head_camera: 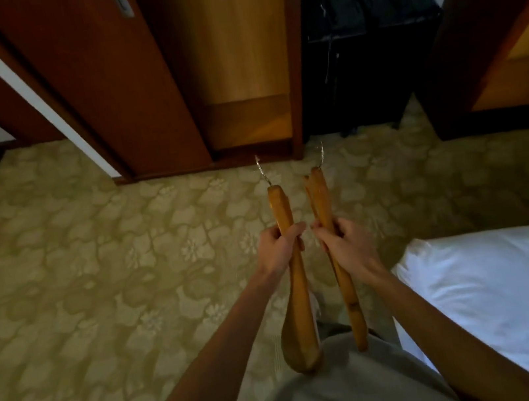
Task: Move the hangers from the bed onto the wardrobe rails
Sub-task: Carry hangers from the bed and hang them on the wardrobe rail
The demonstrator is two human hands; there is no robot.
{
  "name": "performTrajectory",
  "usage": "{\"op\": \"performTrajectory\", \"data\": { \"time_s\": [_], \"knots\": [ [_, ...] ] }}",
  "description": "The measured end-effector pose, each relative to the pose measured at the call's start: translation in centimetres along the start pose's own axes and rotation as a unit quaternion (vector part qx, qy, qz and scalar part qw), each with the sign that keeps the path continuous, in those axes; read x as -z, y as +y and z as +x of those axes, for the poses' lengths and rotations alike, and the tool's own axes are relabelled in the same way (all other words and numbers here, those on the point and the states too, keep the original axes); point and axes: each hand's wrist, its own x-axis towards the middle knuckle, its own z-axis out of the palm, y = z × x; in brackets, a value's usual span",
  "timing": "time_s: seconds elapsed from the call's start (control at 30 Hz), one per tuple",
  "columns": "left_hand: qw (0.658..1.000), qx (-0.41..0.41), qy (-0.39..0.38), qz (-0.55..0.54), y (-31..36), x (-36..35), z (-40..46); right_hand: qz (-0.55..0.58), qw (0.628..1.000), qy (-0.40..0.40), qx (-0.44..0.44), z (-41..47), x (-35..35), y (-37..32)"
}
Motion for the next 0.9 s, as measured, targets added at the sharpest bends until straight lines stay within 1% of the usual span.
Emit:
{"op": "performTrajectory", "data": {
  "time_s": [0.1,0.27,0.53,0.6,0.77,0.9],
  "knots": [
    [1.000,-0.008,0.017,-0.001,4.6,1.4,6.7,0.021,1.000,-0.009,0.006,7.4,0.0,-4.0],
    [0.999,-0.031,0.034,0.002,10.6,4.1,16.0,0.021,0.999,-0.012,0.028,17.9,-0.9,-9.8],
    [0.998,-0.045,0.044,-0.005,17.5,10.1,31.5,-0.002,0.999,-0.024,0.038,34.5,-5.3,-17.6],
    [0.998,-0.044,0.050,-0.002,19.4,12.2,36.3,0.000,0.999,-0.021,0.039,39.4,-6.9,-19.7],
    [0.996,-0.073,0.060,0.008,25.7,16.8,47.6,-0.005,0.999,0.011,0.030,50.3,-9.8,-26.0],
    [0.993,-0.104,0.038,0.030,30.9,20.1,54.7,0.001,1.000,0.021,0.019,57.6,-11.7,-30.3]
  ]
}}
